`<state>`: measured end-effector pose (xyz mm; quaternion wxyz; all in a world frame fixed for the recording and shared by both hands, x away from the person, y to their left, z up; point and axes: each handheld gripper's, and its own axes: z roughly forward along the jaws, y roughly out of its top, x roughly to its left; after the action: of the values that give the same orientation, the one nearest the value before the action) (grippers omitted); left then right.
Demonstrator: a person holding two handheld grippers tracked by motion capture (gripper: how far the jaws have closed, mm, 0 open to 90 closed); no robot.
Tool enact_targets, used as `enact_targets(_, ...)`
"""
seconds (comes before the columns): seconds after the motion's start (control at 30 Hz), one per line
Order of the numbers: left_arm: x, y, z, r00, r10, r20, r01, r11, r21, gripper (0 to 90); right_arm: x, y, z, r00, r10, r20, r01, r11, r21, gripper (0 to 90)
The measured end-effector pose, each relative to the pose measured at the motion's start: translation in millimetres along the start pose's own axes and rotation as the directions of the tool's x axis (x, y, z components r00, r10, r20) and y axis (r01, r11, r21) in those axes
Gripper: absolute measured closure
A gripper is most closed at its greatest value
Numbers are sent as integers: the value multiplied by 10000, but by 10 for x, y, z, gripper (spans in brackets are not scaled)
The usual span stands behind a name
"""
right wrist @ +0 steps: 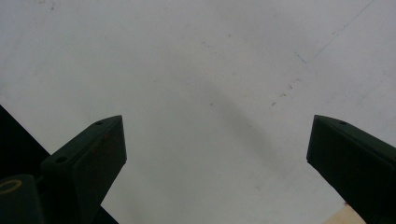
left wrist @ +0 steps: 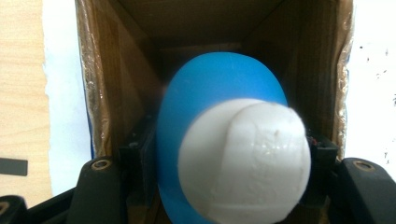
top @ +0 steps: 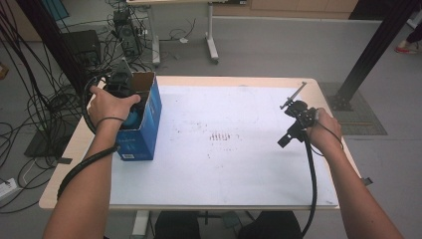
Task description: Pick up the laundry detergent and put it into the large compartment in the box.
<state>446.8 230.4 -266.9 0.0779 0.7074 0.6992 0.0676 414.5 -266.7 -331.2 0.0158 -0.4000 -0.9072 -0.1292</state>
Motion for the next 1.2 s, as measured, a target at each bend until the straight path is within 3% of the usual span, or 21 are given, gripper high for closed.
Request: enact_targets(1.2, 17, -6, 5, 9999, -153, 55, 153, 9999, -46, 373, -5, -13, -4, 10000, -3, 19, 3, 10000, 11, 49)
